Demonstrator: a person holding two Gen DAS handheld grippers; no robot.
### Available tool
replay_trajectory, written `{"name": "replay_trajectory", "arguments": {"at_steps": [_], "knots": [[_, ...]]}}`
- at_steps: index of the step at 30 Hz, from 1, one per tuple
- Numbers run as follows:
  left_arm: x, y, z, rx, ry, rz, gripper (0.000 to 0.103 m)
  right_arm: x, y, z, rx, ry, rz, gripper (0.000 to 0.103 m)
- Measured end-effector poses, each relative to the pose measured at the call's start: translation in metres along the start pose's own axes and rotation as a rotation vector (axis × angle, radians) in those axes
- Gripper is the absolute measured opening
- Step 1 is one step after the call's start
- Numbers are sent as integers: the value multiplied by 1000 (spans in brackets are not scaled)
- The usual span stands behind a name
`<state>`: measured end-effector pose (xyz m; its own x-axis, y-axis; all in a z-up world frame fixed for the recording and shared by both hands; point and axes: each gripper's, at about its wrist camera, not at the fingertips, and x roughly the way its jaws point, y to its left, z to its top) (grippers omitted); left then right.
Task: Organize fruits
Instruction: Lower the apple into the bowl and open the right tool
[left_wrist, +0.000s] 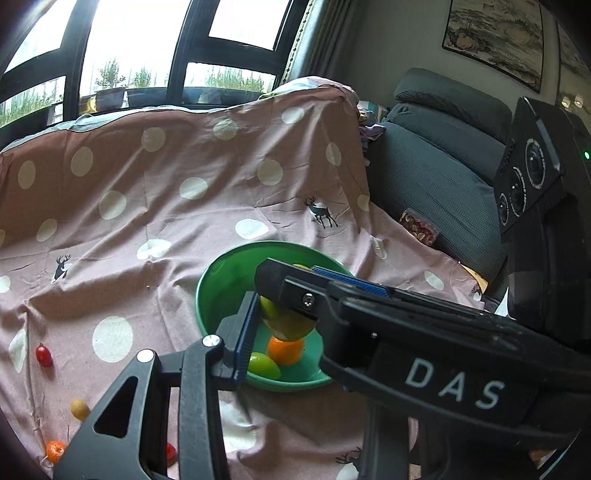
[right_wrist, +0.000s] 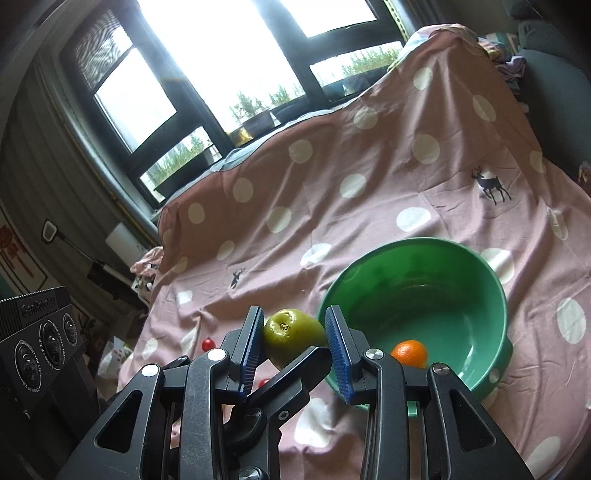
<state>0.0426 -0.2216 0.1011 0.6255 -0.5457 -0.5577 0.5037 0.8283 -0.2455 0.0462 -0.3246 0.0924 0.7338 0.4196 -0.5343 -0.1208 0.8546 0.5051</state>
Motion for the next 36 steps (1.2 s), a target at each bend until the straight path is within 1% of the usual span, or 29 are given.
{"name": "replay_trajectory", "arguments": {"at_steps": [4, 8, 10, 13, 19, 24, 29, 36], "knots": [[14, -10, 3, 12, 9, -30, 35, -3, -17, 3, 40, -9, -22, 38], [27, -18, 4, 24, 14, -57, 35, -8, -33, 6, 47, -23, -54, 38], [34, -21, 3, 19, 14, -65, 36, -10, -41, 6, 53, -20, -42, 38], [46, -27, 3, 11, 35, -87, 36, -10, -58, 8, 94, -7, -30, 38], [69, -34, 3, -11, 80, -125, 36, -7, -83, 10, 158, 2, -64, 38], [85, -34, -1, -41, 119, -144, 36, -1, -96, 10, 195, 26, -95, 38], [94, -33, -4, -73, 148, -163, 36, 5, -109, 8, 226, 51, -99, 38], [104, -31, -10, -112, 191, -181, 36, 11, -116, 7, 245, 81, -140, 38]]}}
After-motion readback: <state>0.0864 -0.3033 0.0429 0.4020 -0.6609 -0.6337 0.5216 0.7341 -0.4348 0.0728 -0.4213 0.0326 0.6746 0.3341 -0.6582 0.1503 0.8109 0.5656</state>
